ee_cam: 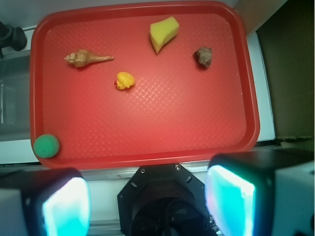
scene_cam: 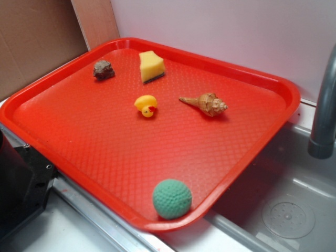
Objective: Grab the rock.
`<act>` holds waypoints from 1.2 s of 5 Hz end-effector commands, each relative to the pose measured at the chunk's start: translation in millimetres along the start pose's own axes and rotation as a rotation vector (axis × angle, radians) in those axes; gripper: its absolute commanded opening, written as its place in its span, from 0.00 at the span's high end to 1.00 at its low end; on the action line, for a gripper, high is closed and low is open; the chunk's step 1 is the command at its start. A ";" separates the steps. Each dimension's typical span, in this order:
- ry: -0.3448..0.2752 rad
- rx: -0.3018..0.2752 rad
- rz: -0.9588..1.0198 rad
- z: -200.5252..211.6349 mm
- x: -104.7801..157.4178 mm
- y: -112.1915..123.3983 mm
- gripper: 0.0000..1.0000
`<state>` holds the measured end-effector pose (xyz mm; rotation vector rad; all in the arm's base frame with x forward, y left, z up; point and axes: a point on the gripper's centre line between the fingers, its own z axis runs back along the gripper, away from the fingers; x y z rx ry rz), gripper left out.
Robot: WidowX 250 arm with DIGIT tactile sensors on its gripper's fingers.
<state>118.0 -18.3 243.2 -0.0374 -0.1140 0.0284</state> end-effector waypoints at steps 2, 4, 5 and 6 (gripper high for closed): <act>-0.022 0.027 0.113 -17.1 11.7 9.6 0.00; -0.041 0.073 0.423 -48.1 28.0 43.9 0.00; -0.078 0.142 0.606 -59.7 28.3 62.6 0.00; -0.081 0.162 0.718 -74.6 38.5 78.6 0.00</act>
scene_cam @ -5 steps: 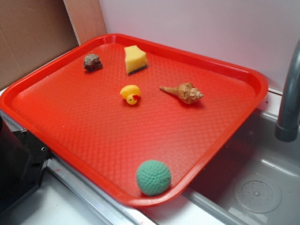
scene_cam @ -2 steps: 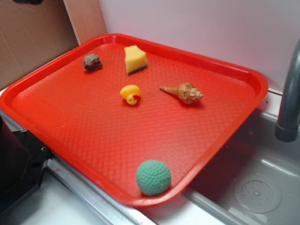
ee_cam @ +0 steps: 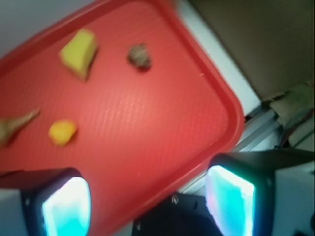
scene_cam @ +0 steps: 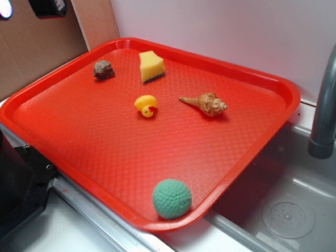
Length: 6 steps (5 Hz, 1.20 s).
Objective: Grab the rock.
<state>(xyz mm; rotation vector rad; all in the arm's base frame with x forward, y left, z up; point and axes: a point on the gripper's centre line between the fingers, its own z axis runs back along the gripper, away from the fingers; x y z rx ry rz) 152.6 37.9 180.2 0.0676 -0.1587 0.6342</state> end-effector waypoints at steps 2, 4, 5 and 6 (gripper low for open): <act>0.026 0.109 0.231 -70.8 68.2 16.0 0.00; 0.029 0.039 0.051 -119.8 99.9 2.2 0.00; 0.043 -0.056 -0.051 -140.5 102.4 -10.3 0.00; 0.046 -0.092 -0.140 -154.1 101.5 -19.3 0.00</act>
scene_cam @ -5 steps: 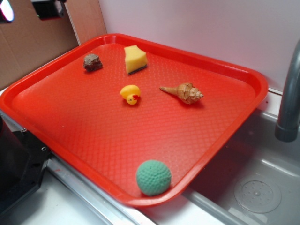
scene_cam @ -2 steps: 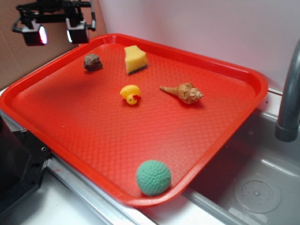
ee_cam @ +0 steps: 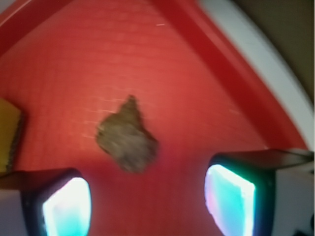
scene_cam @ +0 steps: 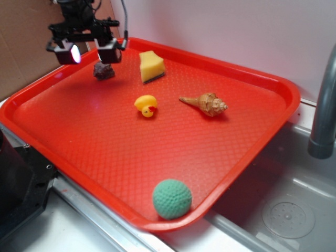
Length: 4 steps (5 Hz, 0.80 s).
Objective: Grab the rock.
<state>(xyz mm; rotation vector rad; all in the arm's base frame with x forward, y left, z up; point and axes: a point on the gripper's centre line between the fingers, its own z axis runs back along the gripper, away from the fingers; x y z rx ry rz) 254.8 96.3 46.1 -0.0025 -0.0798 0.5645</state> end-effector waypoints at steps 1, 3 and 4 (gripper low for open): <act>-0.038 0.015 -0.049 -10.1 12.5 -1.8 0.00; -0.023 0.052 0.021 -18.9 14.5 0.5 1.00; -0.019 0.046 0.021 -19.6 14.0 1.0 1.00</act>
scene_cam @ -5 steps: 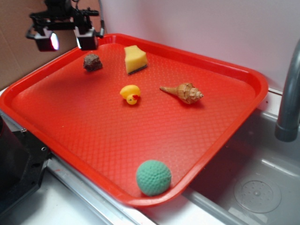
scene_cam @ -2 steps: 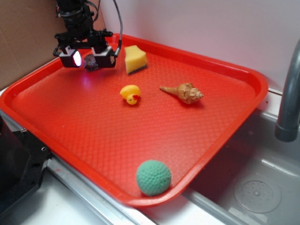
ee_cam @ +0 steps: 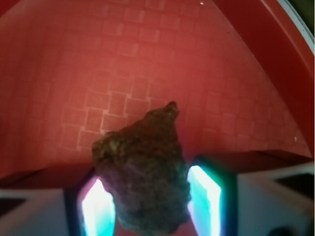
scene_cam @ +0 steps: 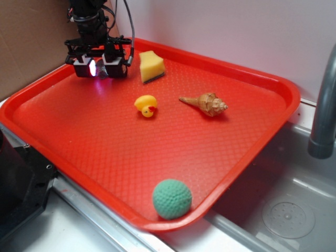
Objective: Grab the rock.
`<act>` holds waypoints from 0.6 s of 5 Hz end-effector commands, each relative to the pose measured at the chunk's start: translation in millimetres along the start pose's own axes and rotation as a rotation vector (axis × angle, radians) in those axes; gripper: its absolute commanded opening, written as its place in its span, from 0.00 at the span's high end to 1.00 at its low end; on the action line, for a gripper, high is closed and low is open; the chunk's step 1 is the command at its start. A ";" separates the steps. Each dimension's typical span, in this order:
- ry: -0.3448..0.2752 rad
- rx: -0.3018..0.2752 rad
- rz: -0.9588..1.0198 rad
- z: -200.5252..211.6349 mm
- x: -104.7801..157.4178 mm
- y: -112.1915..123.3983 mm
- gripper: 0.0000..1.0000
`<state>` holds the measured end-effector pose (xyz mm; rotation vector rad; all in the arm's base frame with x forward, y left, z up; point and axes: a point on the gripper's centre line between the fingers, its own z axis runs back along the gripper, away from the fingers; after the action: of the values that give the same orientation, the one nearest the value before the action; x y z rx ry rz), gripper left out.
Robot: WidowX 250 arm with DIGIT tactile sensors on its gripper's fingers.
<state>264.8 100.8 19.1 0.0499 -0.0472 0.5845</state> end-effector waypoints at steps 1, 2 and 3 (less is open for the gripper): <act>-0.038 0.026 -0.064 26.7 0.3 10.0 1.00; -0.045 -0.001 -0.141 77.5 -22.4 22.7 1.00; -0.034 -0.005 -0.156 129.7 -51.9 17.8 1.00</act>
<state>203.4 72.8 132.8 0.0399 -0.0148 0.4267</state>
